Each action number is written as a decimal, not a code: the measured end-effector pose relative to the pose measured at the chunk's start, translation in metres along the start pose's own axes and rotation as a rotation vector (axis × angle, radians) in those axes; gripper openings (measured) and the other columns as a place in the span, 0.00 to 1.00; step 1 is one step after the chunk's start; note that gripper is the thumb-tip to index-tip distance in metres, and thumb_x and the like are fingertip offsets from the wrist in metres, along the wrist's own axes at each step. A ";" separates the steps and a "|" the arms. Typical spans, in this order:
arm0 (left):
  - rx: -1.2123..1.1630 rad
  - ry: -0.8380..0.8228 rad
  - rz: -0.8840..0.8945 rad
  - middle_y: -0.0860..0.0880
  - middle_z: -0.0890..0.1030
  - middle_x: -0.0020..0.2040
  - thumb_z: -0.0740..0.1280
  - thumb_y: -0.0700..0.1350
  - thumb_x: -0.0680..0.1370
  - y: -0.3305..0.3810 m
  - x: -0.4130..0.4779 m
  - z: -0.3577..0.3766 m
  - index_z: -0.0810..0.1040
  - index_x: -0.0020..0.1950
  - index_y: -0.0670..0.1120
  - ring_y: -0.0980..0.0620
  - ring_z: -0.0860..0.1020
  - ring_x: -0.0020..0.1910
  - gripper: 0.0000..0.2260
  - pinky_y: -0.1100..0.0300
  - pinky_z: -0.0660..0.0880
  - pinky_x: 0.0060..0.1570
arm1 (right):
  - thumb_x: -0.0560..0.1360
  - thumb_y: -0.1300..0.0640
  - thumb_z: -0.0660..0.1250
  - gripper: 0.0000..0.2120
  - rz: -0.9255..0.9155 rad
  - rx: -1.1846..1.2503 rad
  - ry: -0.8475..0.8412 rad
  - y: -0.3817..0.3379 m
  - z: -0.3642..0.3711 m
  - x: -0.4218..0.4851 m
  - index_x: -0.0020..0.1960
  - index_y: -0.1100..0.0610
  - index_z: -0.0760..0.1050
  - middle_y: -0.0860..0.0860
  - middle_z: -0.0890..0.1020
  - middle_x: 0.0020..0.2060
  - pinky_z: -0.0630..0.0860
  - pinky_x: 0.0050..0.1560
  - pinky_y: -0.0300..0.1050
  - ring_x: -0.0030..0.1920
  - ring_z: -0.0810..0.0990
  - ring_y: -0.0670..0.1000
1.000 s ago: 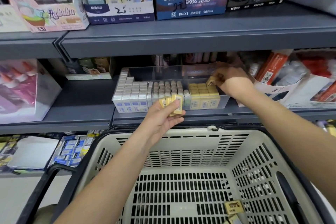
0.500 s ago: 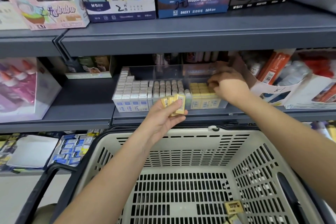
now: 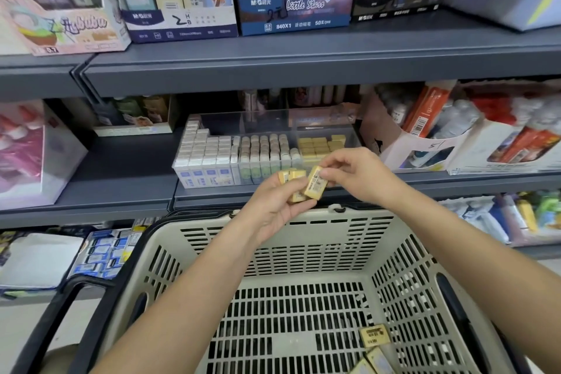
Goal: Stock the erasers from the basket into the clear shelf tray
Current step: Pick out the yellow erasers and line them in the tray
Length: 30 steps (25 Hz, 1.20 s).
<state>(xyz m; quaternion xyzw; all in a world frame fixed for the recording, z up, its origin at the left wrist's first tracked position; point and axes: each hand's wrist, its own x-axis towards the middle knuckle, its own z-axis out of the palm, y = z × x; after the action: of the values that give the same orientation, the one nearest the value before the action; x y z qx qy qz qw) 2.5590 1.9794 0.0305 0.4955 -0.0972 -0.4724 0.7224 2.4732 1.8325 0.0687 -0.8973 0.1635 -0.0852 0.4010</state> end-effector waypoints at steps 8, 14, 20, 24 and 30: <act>0.201 0.115 0.155 0.49 0.83 0.48 0.67 0.40 0.76 0.023 0.003 -0.018 0.73 0.54 0.48 0.52 0.80 0.48 0.08 0.62 0.77 0.39 | 0.75 0.57 0.67 0.09 0.107 -0.093 0.307 -0.005 -0.028 0.071 0.54 0.56 0.79 0.56 0.83 0.51 0.70 0.51 0.39 0.50 0.80 0.53; 0.243 0.116 0.217 0.51 0.84 0.47 0.68 0.41 0.75 0.023 0.004 -0.033 0.74 0.54 0.50 0.54 0.81 0.47 0.09 0.64 0.76 0.37 | 0.77 0.53 0.63 0.10 0.013 -0.467 0.054 -0.001 -0.020 0.127 0.57 0.54 0.76 0.54 0.76 0.60 0.69 0.56 0.44 0.58 0.75 0.56; 0.221 0.071 0.219 0.52 0.85 0.44 0.67 0.39 0.76 0.023 0.007 -0.037 0.73 0.55 0.49 0.56 0.82 0.44 0.10 0.64 0.77 0.38 | 0.80 0.53 0.57 0.08 0.093 -0.454 -0.227 0.008 -0.011 0.136 0.51 0.48 0.75 0.48 0.77 0.53 0.63 0.51 0.40 0.49 0.71 0.47; 0.207 0.076 0.209 0.51 0.85 0.44 0.67 0.39 0.76 0.023 0.008 -0.038 0.73 0.55 0.49 0.55 0.82 0.45 0.10 0.63 0.77 0.39 | 0.81 0.52 0.54 0.14 0.084 -0.384 -0.135 0.014 -0.020 0.126 0.62 0.50 0.74 0.49 0.76 0.63 0.65 0.58 0.42 0.62 0.73 0.52; 0.207 0.070 0.206 0.50 0.85 0.46 0.67 0.39 0.76 0.020 0.008 -0.036 0.74 0.55 0.49 0.54 0.82 0.46 0.10 0.62 0.77 0.39 | 0.75 0.55 0.63 0.09 0.195 -0.631 0.096 0.018 -0.050 0.090 0.50 0.53 0.81 0.53 0.82 0.53 0.68 0.51 0.40 0.58 0.76 0.57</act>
<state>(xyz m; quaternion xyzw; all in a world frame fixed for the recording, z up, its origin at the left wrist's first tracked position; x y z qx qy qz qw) 2.5965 1.9971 0.0263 0.5710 -0.1703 -0.3658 0.7149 2.5389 1.7537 0.0903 -0.9523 0.2858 -0.0339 0.1013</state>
